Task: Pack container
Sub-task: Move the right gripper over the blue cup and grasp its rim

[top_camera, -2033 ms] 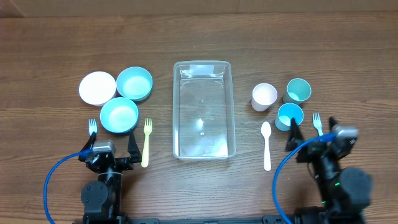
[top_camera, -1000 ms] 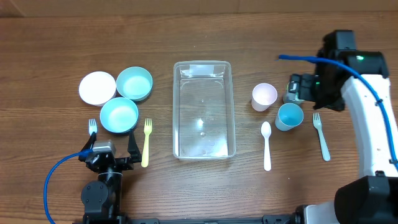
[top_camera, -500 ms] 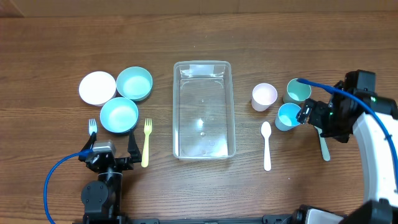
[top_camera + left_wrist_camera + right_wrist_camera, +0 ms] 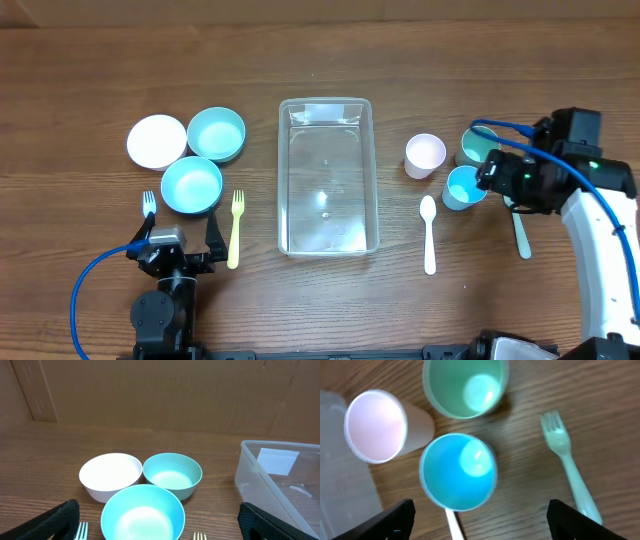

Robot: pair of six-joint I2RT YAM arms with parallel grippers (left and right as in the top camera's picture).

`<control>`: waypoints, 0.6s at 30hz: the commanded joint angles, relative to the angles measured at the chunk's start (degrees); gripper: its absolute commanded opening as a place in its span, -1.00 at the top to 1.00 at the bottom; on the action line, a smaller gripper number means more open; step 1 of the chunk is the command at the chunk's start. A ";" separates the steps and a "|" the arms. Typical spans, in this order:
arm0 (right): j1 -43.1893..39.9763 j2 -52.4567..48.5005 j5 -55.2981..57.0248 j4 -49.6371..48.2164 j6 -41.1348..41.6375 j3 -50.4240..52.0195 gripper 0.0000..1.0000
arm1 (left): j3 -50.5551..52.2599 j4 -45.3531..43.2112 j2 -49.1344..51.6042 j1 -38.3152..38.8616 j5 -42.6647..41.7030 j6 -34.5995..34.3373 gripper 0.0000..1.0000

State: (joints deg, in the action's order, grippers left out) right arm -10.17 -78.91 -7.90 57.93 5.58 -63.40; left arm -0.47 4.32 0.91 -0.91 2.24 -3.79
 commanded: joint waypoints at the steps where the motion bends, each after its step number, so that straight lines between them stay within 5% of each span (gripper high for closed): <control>1: 5.51 -1.60 5.66 -1.62 -1.81 0.00 -0.73 | 0.20 -0.22 -0.59 -0.72 0.50 1.46 -1.00; 4: 7.15 -5.40 10.51 -3.04 -1.75 0.00 -0.93 | 0.20 -0.22 -0.59 -0.72 0.48 1.46 -1.00; 11: 7.17 -8.83 11.04 -4.00 -1.75 0.00 -0.74 | 0.20 -0.22 -0.59 -0.74 0.48 1.46 -1.00; 16: 7.17 -9.03 10.86 -4.31 -1.53 0.02 -0.33 | 0.20 -0.22 -0.59 -0.74 0.48 1.46 -0.99; 18: 7.15 -9.35 11.13 -4.76 -1.55 0.02 -0.33 | 0.20 -0.24 -0.59 -0.72 0.48 1.46 -1.00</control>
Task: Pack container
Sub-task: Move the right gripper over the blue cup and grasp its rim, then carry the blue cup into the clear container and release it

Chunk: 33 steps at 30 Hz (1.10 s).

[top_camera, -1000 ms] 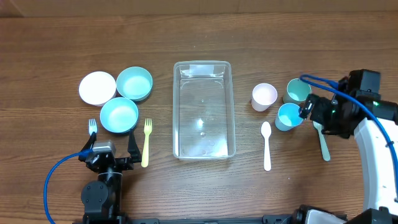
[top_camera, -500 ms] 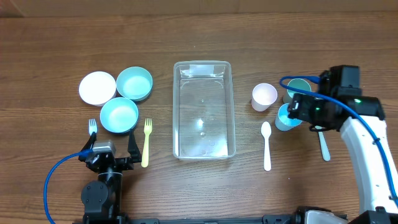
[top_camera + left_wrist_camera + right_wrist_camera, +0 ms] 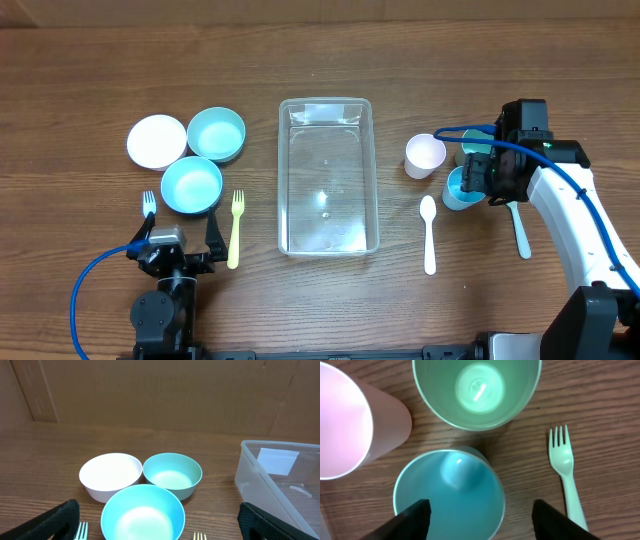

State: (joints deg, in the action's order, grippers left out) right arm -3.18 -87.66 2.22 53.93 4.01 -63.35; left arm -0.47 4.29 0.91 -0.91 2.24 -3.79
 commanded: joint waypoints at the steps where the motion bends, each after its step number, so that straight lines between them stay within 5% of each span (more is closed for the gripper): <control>1: 0.15 -0.98 1.42 -0.81 0.04 -0.02 -0.33 | 0.20 -0.22 -0.59 -0.72 0.48 1.46 -1.00; 18: 0.17 -6.86 1.16 -2.54 0.50 0.09 0.08 | 0.20 -0.22 -0.59 -0.72 0.48 1.46 -1.00; 27: 0.17 -6.86 1.16 -1.92 0.72 0.09 0.66 | 0.20 -0.22 -0.59 -0.72 0.48 1.46 -1.00; 33: 0.17 -6.86 1.16 -1.77 0.72 0.02 0.81 | 0.20 -0.22 -0.59 -0.74 0.48 1.46 -1.00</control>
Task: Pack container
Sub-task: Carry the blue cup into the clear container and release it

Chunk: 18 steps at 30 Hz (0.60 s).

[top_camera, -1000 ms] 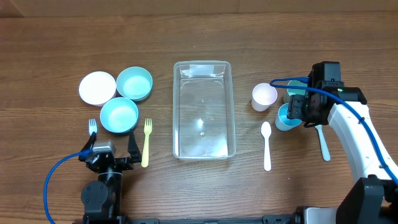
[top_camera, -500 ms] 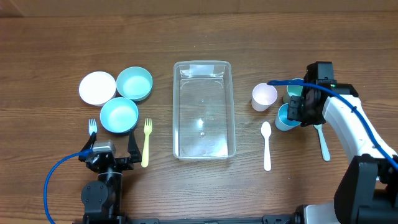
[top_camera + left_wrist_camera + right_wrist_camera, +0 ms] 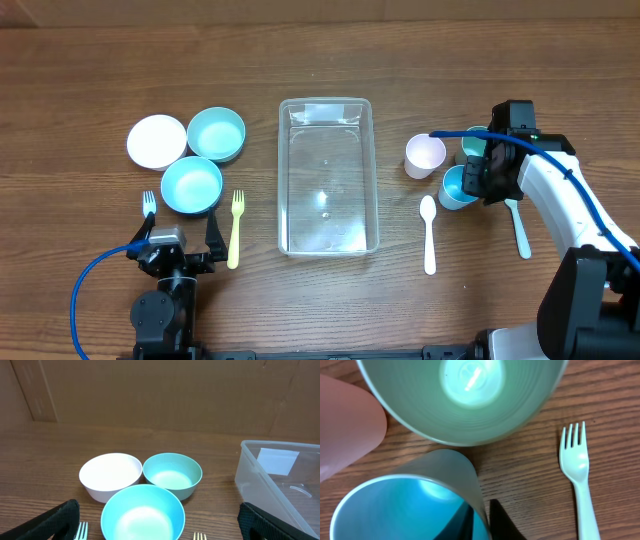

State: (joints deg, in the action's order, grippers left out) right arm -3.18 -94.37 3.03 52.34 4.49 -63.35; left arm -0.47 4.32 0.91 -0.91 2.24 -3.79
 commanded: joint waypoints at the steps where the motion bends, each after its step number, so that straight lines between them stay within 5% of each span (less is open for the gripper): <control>1: 0.17 -0.15 0.35 0.00 0.24 -0.13 0.84 | 0.20 -0.24 -0.59 -0.72 0.48 1.46 -1.00; 18: 3.39 7.28 0.35 15.45 0.17 -16.20 0.92 | 0.20 -0.22 -0.59 -0.72 0.48 1.46 -0.99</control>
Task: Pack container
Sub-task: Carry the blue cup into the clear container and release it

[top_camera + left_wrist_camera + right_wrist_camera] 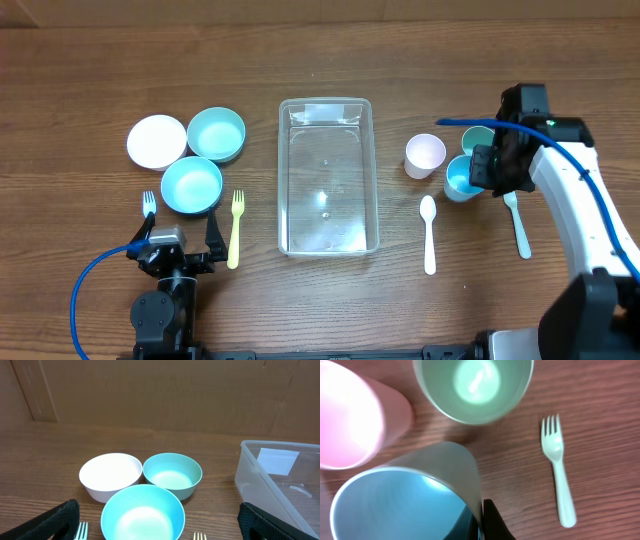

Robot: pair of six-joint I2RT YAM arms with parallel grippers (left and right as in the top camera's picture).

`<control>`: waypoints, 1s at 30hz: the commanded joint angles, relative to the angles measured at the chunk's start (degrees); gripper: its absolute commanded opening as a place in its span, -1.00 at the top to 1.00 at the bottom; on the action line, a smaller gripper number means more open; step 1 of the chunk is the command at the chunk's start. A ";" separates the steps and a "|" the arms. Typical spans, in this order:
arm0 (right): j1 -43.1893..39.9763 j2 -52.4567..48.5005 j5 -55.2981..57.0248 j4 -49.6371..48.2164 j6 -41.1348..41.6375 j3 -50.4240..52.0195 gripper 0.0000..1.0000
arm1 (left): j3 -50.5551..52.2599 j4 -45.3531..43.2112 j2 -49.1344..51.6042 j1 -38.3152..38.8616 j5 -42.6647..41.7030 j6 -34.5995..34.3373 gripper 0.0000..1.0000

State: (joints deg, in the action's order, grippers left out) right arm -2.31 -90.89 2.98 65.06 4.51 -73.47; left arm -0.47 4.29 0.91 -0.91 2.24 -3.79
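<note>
The clear plastic container (pixel 328 190) lies at the table's middle. My right gripper (pixel 480 176) is shut on the rim of the blue cup (pixel 460 178), one finger inside and one outside (pixel 492 522); the blue cup (pixel 405 505) fills the lower left of the right wrist view. Beside it stand the pink cup (pixel 425 155) and the green cup (pixel 478 140). A white spoon (pixel 429 235) and a pale green fork (pixel 518 225) lie nearby. My left gripper (pixel 180 250) rests open at the near left, behind the blue bowl (pixel 142 515).
A white bowl (pixel 157 141), a teal bowl (pixel 216 134) and the blue bowl (pixel 192 185) cluster left of the container. A blue fork (pixel 149 205) and a yellow fork (pixel 236 228) lie in front of them. A cardboard wall backs the table in the left wrist view.
My right gripper, still shut on the blue cup's rim, has risen: the green cup and the fork look smaller beneath it. The cup has shifted slightly away from the spoon. The left arm is unchanged.
My right gripper hung open above the three cups at the right. It then came lower over the blue cup, still open. Then it was shut on the blue cup's rim at the table, and now it holds the cup a little higher.
</note>
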 commanded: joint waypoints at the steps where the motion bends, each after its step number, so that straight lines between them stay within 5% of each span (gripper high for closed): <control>1: 3.61 4.20 0.37 4.26 0.17 -7.87 0.92 | 0.20 -0.22 -0.59 -0.72 0.48 1.46 -1.00; 7: 13.27 4.48 0.37 10.49 1.31 -18.95 0.92 | 0.20 -0.22 -0.59 -0.72 0.48 1.46 -1.00; 18: 30.21 2.01 0.37 -1.18 7.56 -19.76 0.91 | 0.20 -0.20 -0.59 -0.72 0.48 1.46 -1.00; 30: 34.45 -14.73 0.42 -8.52 7.76 -19.74 0.91 | 0.20 -0.20 -0.59 -0.72 0.50 1.46 -1.00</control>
State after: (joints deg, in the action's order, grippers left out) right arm 31.99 -103.28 3.22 58.08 11.57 -91.88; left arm -0.47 4.29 0.91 -0.91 2.24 -3.79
